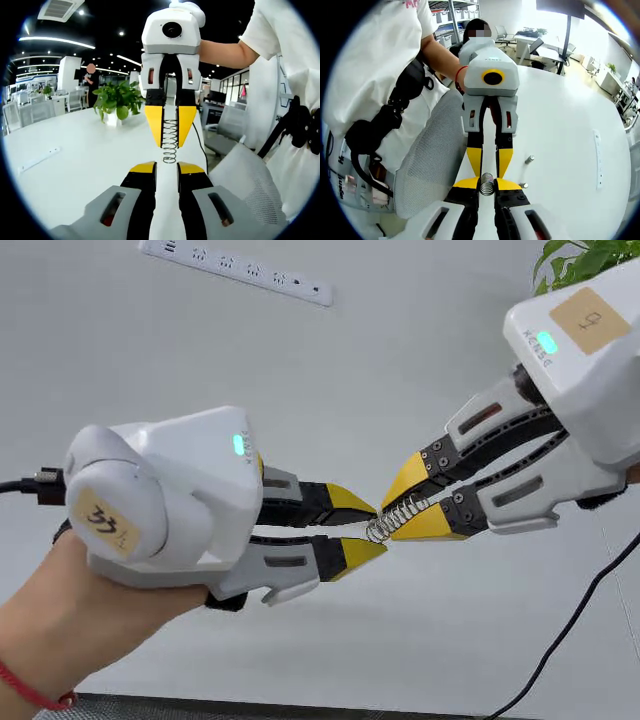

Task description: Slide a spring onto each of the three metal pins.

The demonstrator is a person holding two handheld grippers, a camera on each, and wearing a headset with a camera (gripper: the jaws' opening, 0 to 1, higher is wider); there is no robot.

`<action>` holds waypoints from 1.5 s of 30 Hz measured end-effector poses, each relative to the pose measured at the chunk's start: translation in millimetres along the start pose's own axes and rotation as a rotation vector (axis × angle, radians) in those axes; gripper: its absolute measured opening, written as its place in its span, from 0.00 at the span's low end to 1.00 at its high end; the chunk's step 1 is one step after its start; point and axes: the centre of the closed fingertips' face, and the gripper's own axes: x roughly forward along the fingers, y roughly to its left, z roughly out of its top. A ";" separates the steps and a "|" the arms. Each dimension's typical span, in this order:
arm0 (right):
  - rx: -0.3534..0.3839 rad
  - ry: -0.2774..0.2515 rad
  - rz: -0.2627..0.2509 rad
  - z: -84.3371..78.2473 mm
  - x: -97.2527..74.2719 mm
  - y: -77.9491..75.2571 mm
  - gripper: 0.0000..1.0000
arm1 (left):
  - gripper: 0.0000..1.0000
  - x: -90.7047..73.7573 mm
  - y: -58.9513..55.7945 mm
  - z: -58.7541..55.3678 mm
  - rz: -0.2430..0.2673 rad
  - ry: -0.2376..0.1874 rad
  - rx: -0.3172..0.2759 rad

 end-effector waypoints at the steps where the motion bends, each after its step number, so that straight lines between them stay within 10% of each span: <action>1: 0.004 -0.002 -0.004 0.1 -0.2 -0.5 0.07 | 0.13 -1.5 1.2 -1.3 0.005 0.002 0.002; 17: 0.127 0.027 -0.120 -37.1 -6.8 -22.4 0.07 | 0.28 -50.4 34.6 -34.1 0.134 0.099 0.026; 27: 0.224 0.068 -0.187 -73.8 -3.1 -47.3 0.07 | 0.56 -73.9 58.3 -59.3 0.212 0.135 0.001; 45: 0.278 0.154 -0.232 -113.6 19.1 -71.7 0.07 | 0.97 -72.9 67.0 -74.8 0.214 0.129 -0.028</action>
